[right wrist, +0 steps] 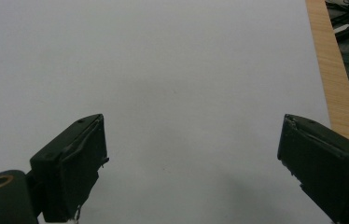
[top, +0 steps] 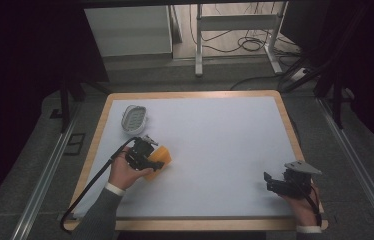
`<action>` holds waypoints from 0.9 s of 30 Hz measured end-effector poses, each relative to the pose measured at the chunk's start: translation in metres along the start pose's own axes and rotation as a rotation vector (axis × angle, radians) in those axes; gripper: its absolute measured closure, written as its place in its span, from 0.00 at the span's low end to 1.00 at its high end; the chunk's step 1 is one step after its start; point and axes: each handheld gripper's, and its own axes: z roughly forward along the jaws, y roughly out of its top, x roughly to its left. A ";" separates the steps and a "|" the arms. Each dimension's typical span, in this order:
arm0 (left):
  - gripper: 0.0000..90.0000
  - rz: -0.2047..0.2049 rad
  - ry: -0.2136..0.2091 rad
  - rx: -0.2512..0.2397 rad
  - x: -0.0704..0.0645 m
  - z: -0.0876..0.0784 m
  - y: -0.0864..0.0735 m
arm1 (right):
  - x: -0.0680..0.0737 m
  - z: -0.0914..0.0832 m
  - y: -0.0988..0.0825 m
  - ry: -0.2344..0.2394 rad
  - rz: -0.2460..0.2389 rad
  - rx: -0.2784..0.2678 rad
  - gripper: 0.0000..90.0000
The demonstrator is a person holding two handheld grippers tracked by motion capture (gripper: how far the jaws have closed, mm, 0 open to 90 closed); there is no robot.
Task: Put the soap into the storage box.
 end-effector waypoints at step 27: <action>0.68 -0.038 0.028 -0.038 0.021 -0.017 0.003 | -0.002 0.002 -0.002 -0.007 0.000 0.005 0.09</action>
